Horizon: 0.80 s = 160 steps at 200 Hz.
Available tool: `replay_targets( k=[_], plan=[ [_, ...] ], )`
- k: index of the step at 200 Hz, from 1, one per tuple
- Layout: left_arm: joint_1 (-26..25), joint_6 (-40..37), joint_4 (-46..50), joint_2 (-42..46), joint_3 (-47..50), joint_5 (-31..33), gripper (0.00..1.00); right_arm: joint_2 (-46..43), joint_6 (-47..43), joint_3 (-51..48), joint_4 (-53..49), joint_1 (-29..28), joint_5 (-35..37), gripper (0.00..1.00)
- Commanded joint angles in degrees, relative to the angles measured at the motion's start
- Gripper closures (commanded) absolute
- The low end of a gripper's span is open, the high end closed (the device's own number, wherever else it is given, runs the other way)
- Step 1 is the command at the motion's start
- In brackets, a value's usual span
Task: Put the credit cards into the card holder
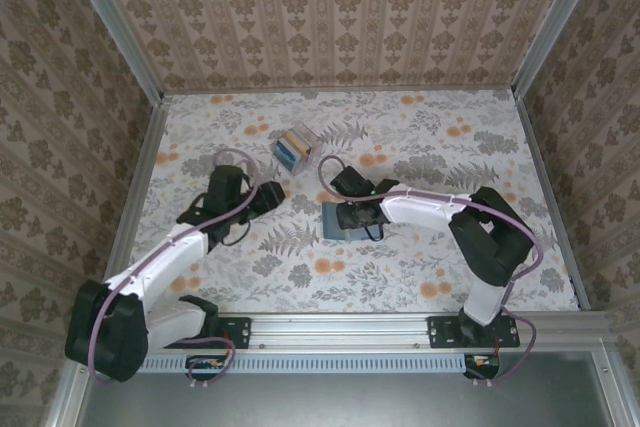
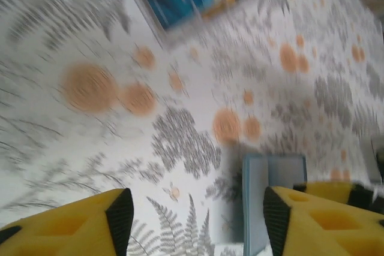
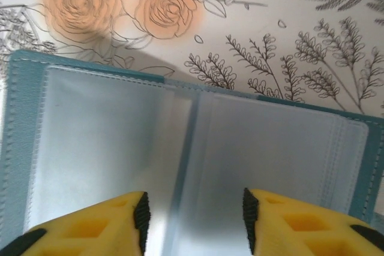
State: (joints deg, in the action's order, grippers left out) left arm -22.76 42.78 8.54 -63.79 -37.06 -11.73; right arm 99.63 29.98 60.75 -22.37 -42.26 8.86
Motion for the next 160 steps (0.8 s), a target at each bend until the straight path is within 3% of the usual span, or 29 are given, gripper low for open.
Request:
replay_targets(
  k=[1,21,48,74,93,110,160],
  plan=[
    [1.92,-8.93,14.26,-1.17,-7.99,3.05,0.35,-8.94,-0.83,-2.91,3.54,-0.10,2.94,0.47],
    [2.10,-11.86,18.80,-6.96,-15.72,5.25,0.36,-15.35,-1.61,-5.71,7.48,0.25,4.39,0.44],
    [2.55,-10.17,13.75,-14.10,-19.09,5.08,0.36,-19.53,-3.94,-6.85,9.59,1.59,4.42,0.41],
    [2.91,-9.30,11.30,-21.29,-24.20,3.72,0.33,-19.22,-5.83,-5.33,11.99,6.14,-5.58,0.39],
    [4.73,-7.91,9.19,-26.15,-27.41,3.15,0.30,-15.14,-7.46,-1.43,14.80,9.18,-14.84,0.39],
    [8.00,-6.06,9.93,-31.56,-31.34,-0.88,0.31,-9.08,-9.59,5.07,13.98,10.05,-18.72,0.39],
    [12.02,-3.26,9.09,-40.79,-38.17,-3.68,0.34,9.55,-15.51,25.61,8.32,11.81,-16.29,0.43]
  ],
)
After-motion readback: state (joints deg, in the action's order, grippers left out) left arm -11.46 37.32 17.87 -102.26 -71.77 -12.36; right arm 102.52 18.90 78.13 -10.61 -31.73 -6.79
